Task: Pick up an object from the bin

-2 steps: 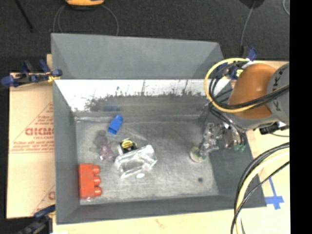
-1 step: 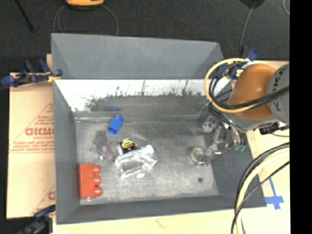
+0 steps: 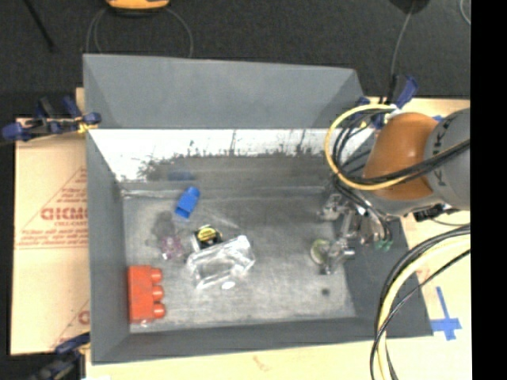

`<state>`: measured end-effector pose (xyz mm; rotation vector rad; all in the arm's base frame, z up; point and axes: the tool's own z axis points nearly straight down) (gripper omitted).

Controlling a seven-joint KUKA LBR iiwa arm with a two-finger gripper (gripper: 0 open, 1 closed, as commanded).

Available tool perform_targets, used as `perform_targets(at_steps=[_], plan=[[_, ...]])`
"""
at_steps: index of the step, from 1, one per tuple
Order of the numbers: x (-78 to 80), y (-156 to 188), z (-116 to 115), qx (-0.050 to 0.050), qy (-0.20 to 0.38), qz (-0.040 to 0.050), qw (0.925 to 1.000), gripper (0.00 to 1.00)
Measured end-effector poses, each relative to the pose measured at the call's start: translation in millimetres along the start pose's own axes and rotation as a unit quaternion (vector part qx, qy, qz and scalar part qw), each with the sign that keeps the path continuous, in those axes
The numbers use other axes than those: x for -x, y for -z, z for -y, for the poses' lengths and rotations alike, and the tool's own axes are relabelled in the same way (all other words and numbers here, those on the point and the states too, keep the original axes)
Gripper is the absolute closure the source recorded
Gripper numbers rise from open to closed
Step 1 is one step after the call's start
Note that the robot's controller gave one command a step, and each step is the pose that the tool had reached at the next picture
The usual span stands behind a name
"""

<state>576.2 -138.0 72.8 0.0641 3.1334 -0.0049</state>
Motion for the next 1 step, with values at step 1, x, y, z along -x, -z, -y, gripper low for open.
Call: perform_targets(at_steps=[1], plan=[[2.7,3.6,0.7,-0.001,0.001,0.0038,1.0,1.0]])
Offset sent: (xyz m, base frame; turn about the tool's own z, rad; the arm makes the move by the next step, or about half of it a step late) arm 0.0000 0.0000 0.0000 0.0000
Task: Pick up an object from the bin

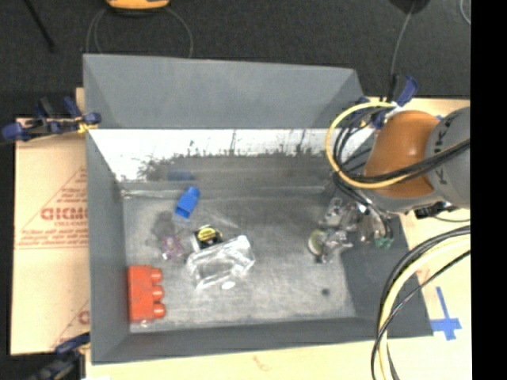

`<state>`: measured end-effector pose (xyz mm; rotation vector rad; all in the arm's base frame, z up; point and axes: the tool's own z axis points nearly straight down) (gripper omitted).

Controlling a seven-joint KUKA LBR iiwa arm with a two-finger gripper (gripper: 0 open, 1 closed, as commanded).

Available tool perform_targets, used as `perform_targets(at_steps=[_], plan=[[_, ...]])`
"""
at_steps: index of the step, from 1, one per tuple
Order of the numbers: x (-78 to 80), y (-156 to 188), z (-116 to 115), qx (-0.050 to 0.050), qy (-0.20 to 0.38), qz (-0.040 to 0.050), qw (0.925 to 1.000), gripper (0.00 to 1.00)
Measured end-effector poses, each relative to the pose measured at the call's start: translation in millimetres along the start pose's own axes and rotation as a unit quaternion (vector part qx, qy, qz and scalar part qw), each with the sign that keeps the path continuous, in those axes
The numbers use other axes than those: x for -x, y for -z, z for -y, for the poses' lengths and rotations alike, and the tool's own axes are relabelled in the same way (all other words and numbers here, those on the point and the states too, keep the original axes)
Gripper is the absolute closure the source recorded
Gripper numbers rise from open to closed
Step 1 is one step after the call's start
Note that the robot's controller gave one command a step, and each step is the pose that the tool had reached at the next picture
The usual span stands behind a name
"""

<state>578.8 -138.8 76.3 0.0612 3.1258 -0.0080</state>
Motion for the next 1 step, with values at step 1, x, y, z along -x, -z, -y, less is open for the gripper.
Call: perform_targets(at_steps=[1], plan=[[5.6,122.8,-2.1,0.001,-0.003,-0.0012,1.0,1.0]])
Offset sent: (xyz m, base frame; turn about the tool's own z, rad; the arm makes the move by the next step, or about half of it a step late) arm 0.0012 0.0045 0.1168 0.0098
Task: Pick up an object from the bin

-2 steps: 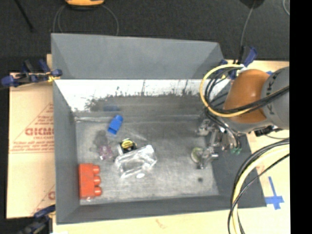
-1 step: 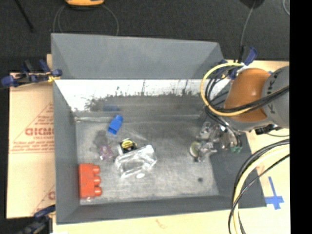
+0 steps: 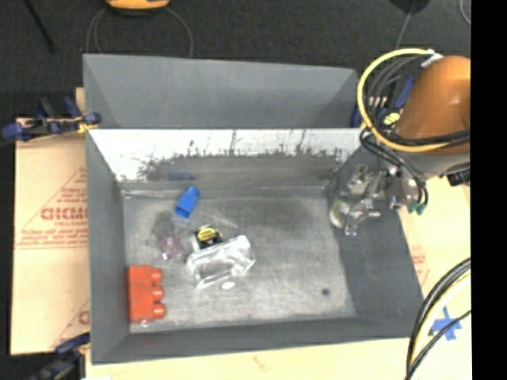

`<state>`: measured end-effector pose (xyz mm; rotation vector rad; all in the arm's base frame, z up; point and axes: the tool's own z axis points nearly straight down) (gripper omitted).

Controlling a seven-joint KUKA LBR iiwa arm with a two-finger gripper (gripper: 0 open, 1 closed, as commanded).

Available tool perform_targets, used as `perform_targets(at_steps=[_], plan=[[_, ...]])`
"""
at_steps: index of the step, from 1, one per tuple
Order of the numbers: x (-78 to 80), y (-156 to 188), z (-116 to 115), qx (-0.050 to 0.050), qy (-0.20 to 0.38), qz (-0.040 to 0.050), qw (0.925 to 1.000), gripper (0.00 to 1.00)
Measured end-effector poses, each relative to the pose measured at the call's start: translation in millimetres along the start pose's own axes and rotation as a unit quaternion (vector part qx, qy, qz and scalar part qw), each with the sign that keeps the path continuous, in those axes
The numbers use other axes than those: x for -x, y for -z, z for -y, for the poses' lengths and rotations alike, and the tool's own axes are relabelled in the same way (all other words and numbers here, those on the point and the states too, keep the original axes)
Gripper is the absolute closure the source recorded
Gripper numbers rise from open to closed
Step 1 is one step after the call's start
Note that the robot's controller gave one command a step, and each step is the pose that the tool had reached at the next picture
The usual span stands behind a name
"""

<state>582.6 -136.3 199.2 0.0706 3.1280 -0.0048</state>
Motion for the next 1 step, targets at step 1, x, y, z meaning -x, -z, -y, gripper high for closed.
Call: perform_targets(at_steps=[1], plan=[[-5.2,140.1,-2.4,-0.001,0.052,0.0007,0.9987,1.0]])
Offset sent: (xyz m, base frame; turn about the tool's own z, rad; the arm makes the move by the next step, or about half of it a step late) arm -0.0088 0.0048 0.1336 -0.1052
